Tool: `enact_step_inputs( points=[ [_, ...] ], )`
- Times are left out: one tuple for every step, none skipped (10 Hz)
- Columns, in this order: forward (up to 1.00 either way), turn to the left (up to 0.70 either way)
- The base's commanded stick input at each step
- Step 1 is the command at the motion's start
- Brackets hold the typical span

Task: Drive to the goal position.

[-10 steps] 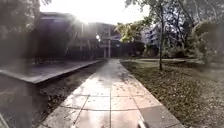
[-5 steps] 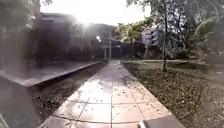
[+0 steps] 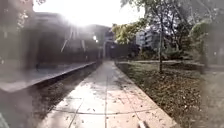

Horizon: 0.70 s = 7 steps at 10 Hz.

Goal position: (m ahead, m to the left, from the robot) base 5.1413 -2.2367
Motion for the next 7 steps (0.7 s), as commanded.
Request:
enact_step_inputs(
  points=[
    [0.5, 0.0],
    [0.5, 0.0],
    [0.5, 0.0],
    [0.5, 0.0],
    [0.5, 0.0],
    [0.5, 0.0],
    [0.5, 0.0]
  ],
)
